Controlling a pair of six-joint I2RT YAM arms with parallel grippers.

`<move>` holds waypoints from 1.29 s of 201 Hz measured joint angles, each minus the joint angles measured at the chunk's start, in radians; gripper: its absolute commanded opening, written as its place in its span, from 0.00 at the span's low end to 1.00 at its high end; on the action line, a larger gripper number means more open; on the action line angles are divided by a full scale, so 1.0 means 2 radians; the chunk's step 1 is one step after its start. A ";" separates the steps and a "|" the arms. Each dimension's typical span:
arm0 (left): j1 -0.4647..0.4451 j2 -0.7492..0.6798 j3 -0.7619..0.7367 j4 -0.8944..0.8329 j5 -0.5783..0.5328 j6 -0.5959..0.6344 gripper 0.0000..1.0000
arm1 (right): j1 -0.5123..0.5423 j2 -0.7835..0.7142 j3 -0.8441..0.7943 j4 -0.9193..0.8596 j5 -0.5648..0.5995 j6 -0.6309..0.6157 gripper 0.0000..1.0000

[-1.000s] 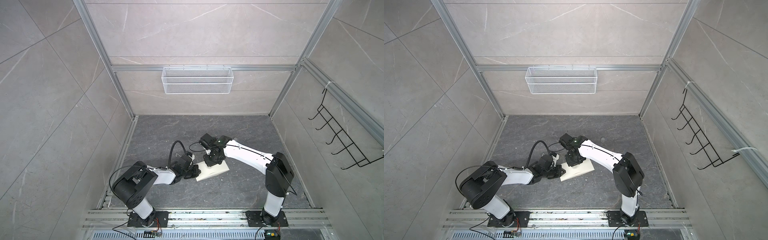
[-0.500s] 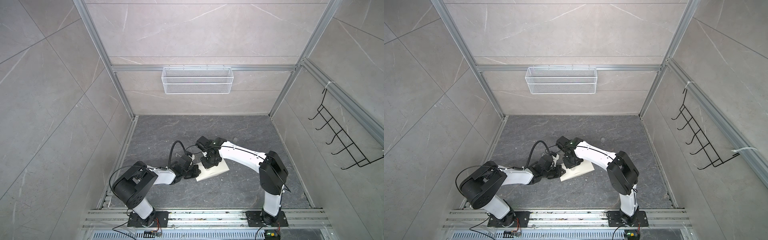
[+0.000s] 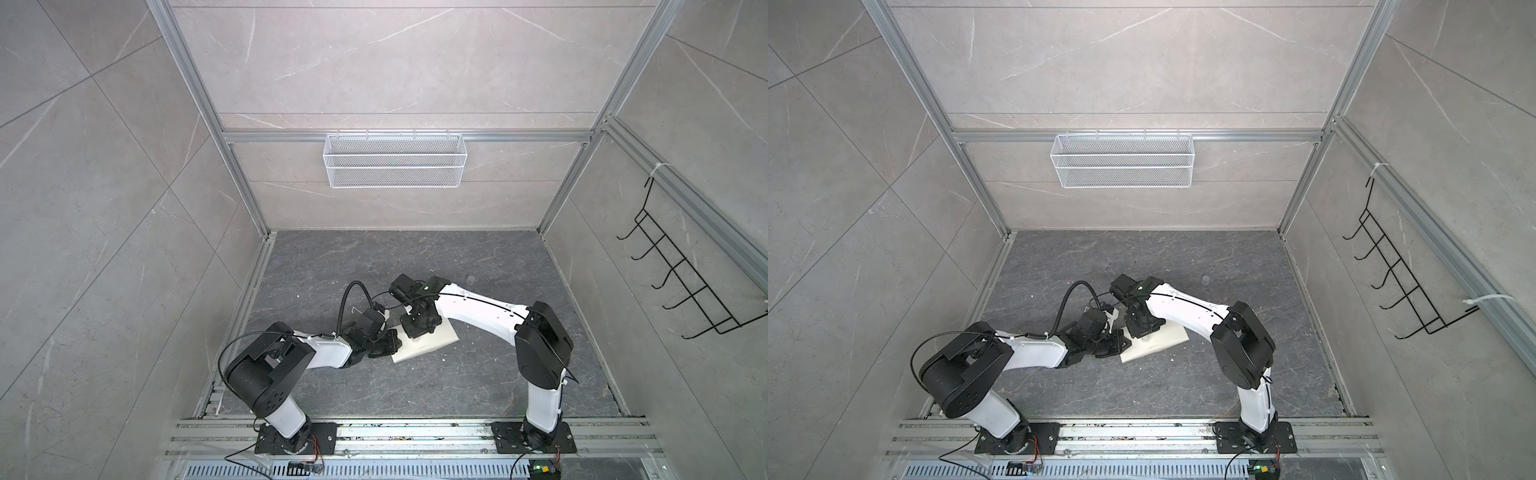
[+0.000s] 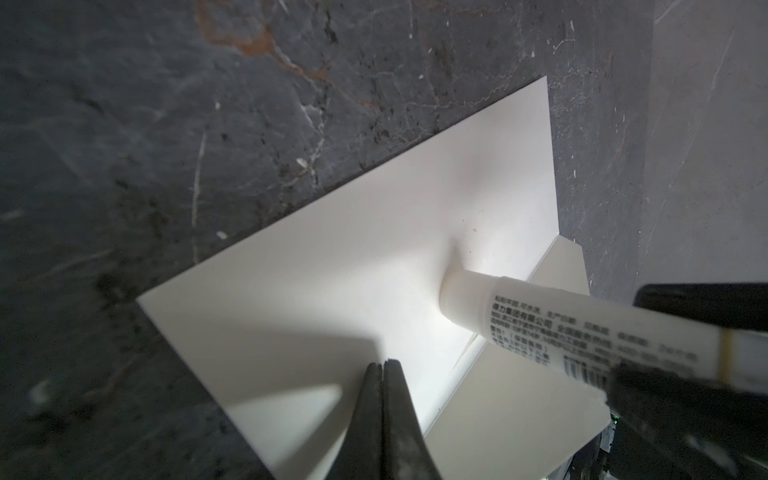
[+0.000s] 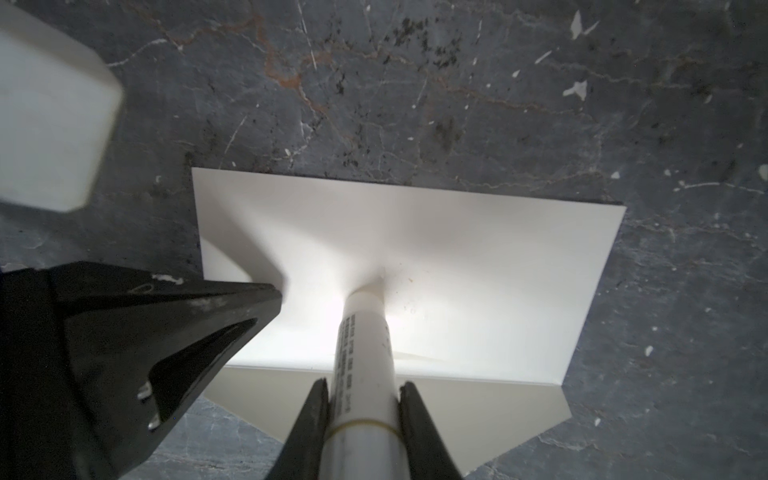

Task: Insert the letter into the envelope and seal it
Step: 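Press the glue stick tip onto the envelope with the right gripper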

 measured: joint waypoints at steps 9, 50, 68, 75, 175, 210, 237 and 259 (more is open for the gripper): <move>-0.001 0.000 0.002 -0.003 -0.003 0.000 0.00 | 0.001 0.000 0.000 0.000 0.003 0.000 0.00; -0.006 0.000 0.012 -0.025 -0.014 0.002 0.00 | 0.000 0.000 -0.002 0.001 0.020 0.002 0.00; -0.011 0.001 0.019 -0.035 -0.023 0.006 0.00 | 0.000 0.000 -0.002 0.002 0.025 0.003 0.00; -0.013 0.002 0.021 -0.036 -0.025 0.006 0.00 | -0.001 0.000 -0.003 0.002 0.026 0.004 0.00; -0.026 0.020 0.050 -0.058 -0.042 0.013 0.00 | -0.019 -0.013 -0.024 0.024 0.026 0.008 0.00; -0.028 0.029 0.061 -0.059 -0.049 0.015 0.00 | -0.030 -0.017 -0.029 0.030 0.024 0.008 0.00; -0.031 0.034 0.068 -0.067 -0.055 0.018 0.00 | -0.036 -0.020 -0.032 0.034 0.021 0.007 0.00; -0.033 0.036 0.070 -0.069 -0.059 0.019 0.00 | -0.042 -0.022 -0.035 0.038 0.018 0.007 0.00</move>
